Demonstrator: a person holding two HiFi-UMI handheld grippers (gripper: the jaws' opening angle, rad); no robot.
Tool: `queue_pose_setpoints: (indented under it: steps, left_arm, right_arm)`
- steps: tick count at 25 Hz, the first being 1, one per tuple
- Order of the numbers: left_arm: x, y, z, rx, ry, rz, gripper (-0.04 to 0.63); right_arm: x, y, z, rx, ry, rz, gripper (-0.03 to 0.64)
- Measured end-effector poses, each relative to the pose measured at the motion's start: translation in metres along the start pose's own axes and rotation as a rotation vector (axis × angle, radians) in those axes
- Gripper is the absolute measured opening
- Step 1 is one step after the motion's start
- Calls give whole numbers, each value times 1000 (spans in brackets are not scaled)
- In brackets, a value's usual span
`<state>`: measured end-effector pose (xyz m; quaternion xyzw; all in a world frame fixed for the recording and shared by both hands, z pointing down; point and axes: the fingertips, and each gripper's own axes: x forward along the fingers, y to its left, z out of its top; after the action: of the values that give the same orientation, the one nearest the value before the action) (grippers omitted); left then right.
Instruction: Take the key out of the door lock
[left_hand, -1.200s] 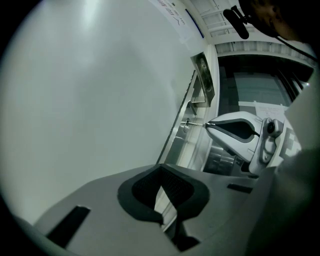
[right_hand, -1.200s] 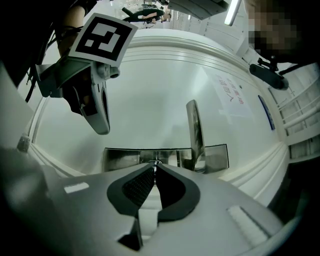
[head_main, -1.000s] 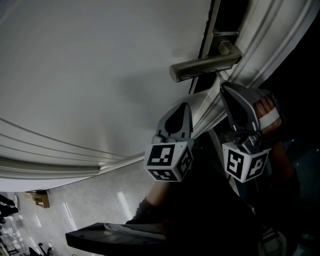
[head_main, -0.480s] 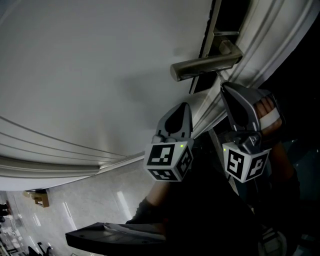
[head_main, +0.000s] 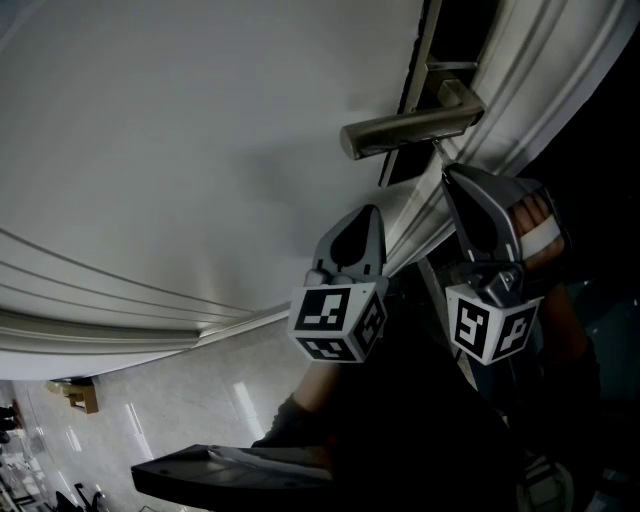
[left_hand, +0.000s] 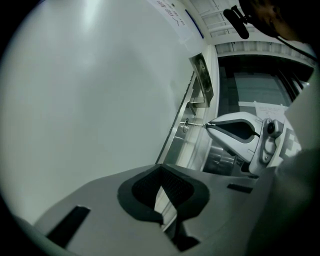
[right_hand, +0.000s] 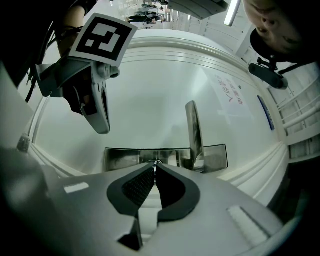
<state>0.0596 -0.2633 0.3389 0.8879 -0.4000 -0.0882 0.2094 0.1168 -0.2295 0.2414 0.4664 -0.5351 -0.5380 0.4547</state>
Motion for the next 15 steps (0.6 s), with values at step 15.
queue_pose_setpoints:
  steps: [15]
  left_arm:
    - [-1,4,5,-2,-12,9,0]
  right_arm:
    - [2,0,0,-5,0,10,12]
